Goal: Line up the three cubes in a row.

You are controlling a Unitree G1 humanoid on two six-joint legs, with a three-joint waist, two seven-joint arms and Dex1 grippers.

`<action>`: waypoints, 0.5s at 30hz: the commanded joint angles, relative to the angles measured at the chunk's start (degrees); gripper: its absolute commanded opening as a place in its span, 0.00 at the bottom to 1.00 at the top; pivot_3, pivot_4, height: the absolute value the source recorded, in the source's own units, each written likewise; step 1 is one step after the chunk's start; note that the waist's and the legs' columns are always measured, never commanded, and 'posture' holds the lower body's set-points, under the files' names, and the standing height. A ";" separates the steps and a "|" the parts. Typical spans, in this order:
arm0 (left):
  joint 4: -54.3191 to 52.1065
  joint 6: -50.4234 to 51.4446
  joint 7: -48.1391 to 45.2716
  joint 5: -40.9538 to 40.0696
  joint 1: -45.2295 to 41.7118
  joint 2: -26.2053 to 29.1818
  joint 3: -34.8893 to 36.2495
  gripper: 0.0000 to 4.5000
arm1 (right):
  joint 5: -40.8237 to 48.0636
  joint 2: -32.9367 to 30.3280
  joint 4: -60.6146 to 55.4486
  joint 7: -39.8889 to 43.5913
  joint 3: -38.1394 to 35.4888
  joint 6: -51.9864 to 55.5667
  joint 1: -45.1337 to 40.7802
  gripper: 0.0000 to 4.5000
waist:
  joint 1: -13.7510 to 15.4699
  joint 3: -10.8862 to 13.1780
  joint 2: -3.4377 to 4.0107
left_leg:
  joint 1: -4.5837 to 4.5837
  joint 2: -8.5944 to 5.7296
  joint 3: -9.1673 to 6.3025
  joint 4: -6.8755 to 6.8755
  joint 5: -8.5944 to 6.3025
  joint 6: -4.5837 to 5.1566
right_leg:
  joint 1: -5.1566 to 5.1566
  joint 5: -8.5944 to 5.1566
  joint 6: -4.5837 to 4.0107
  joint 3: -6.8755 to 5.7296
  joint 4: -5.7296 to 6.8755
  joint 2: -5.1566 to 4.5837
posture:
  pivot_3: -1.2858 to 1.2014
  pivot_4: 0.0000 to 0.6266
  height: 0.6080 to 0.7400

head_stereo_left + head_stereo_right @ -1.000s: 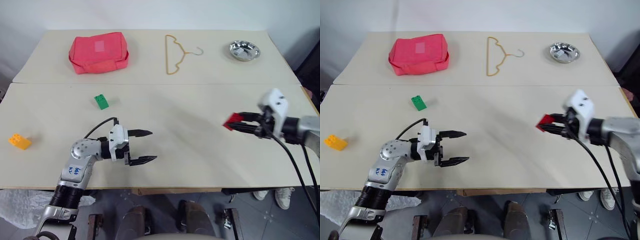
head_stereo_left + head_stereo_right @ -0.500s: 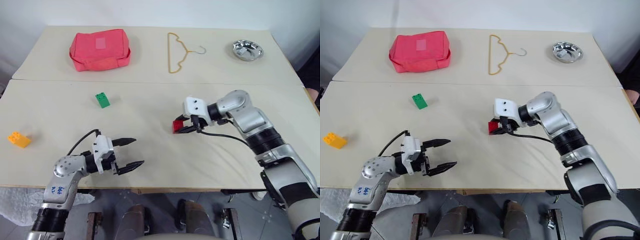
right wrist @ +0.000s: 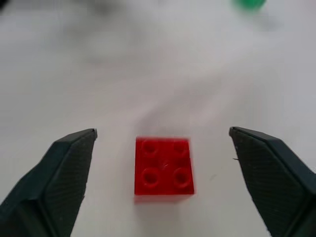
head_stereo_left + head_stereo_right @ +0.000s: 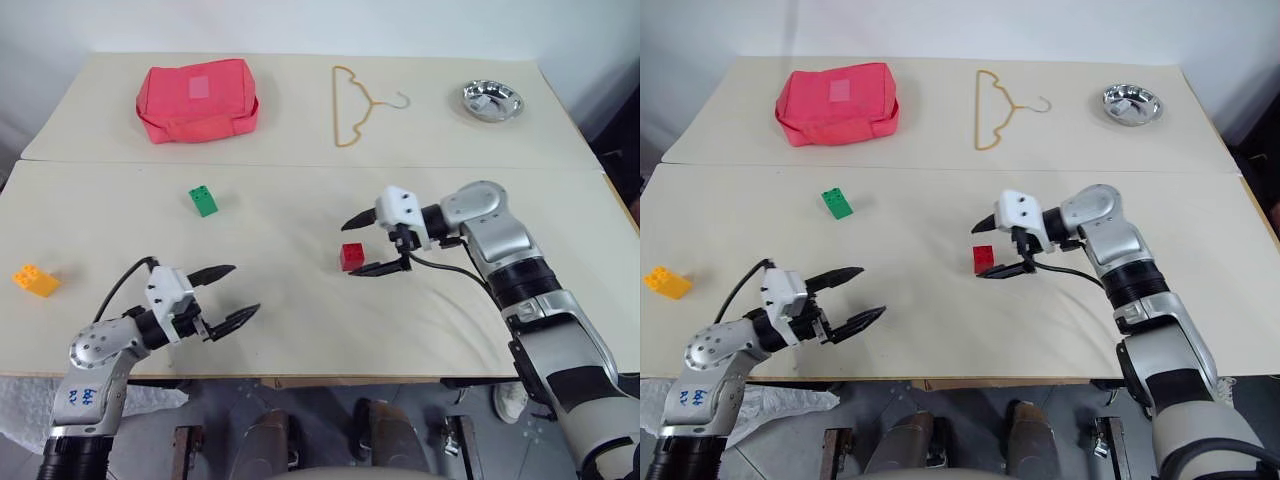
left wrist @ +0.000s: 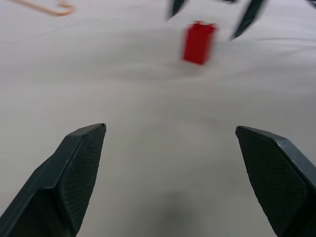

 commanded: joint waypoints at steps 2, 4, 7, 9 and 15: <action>-2.32 -4.83 9.25 -0.32 8.15 -4.56 10.98 1.00 | 9.31 -3.45 -5.94 0.83 -12.07 -6.03 11.62 1.00 | 0.29 0.00 -0.02 | -0.01 -0.04 -0.18 -0.01 -0.04 0.01 | 0.06 0.00 0.00 -0.03 0.00 -0.01 | 0.52 0.24 1.00; -2.55 -5.39 13.05 -0.07 10.56 -6.66 13.80 1.00 | 12.78 -3.34 -8.73 1.01 -15.37 -6.32 16.93 1.00 | 0.59 0.01 -0.03 | -0.01 -0.07 -0.15 -0.04 -0.04 0.02 | 0.10 0.00 0.00 -0.04 -0.10 -0.02 | 0.52 0.24 1.00; -4.83 -3.90 18.44 -0.71 13.11 -9.52 16.10 1.00 | 14.92 -2.68 -11.86 -2.55 -18.76 -5.14 22.83 1.00 | 1.09 0.01 -0.03 | 0.06 -0.04 -0.01 0.01 -0.01 0.01 | 0.18 0.00 0.00 -0.01 -0.20 -0.01 | 0.52 0.24 1.00; -8.06 -1.96 21.63 -1.46 14.92 -11.73 16.18 1.00 | 16.90 -2.80 -13.67 -3.74 -20.29 -2.34 26.34 1.00 | 1.27 0.01 -0.03 | 0.18 0.01 0.02 0.08 0.01 0.00 | 0.28 0.01 0.01 0.03 -0.16 -0.02 | 0.52 0.24 1.00; -16.75 5.17 30.82 -1.16 15.85 -15.86 13.61 1.00 | 16.52 -0.82 -16.24 -10.02 -23.41 -5.01 32.18 1.00 | 1.56 0.01 -0.02 | 0.31 0.03 -0.15 0.09 -0.02 -0.04 | 0.49 0.01 0.00 0.36 -0.26 -0.09 | 0.52 0.24 1.00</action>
